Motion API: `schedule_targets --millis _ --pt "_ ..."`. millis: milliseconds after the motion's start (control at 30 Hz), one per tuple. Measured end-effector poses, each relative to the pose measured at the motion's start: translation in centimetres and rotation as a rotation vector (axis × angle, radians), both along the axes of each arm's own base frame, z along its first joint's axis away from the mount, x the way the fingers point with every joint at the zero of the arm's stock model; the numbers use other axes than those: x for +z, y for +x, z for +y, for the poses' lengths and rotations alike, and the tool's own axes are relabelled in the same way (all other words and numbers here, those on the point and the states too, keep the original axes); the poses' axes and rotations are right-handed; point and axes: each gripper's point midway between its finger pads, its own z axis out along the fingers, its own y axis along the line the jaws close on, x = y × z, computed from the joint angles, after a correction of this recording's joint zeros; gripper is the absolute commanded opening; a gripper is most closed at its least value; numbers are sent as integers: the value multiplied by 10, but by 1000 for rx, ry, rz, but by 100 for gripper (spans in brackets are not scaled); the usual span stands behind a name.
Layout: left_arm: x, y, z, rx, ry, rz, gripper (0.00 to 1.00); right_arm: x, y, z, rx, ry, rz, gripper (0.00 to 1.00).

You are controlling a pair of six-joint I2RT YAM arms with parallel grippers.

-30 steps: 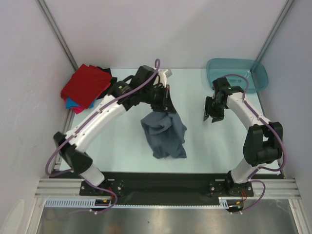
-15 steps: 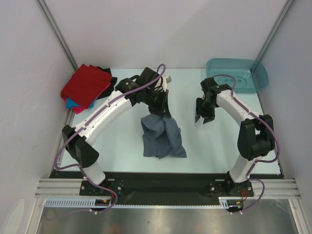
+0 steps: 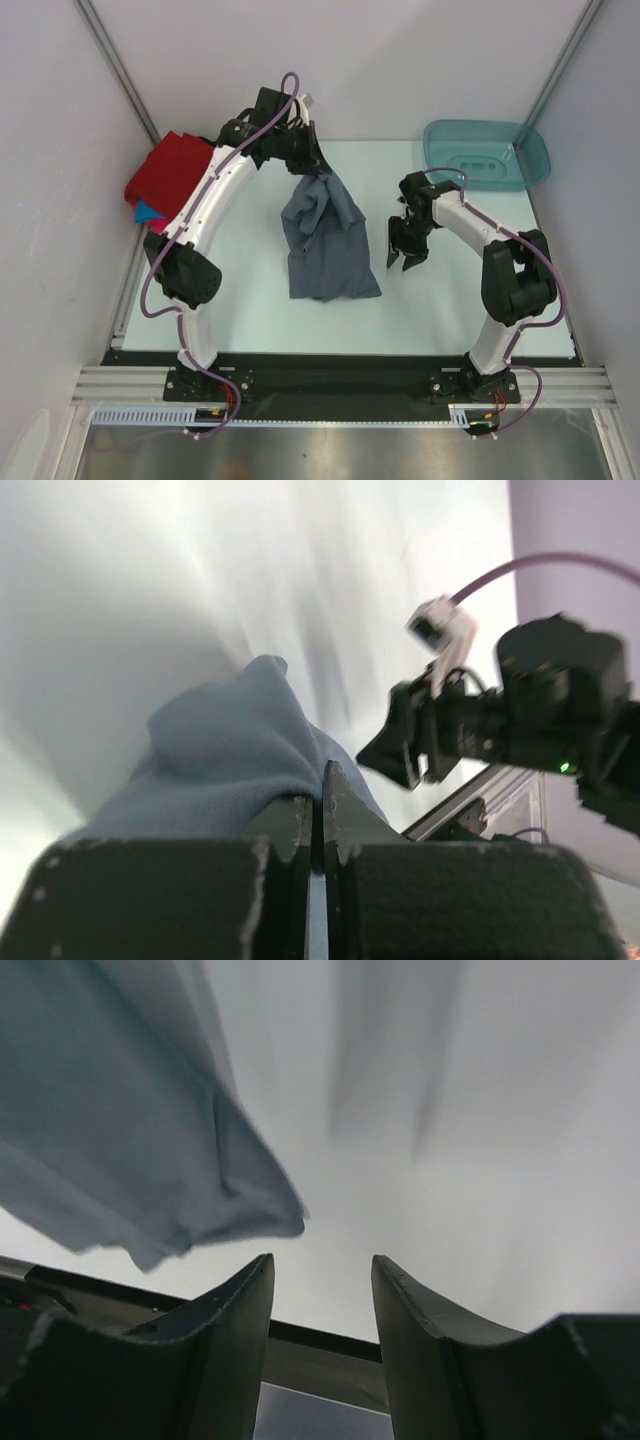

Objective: Fold and stack the t-shirts
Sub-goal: Flatten the tshirt out

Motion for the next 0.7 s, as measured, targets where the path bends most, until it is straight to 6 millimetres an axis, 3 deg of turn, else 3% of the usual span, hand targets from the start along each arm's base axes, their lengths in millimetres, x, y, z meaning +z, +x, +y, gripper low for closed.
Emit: schedule_targets --millis 167,467,567,700 --pt "9 8 -6 5 -41 -8 0 0 -9 16 44 58 29 49" --pt "-2 15 -6 29 -82 29 0 -4 -16 40 102 139 61 49" --pt "10 14 -10 12 -110 16 0 -5 -14 41 100 140 57 49" --pt "46 9 -18 -26 -154 -39 0 -8 -11 36 92 107 45 49"
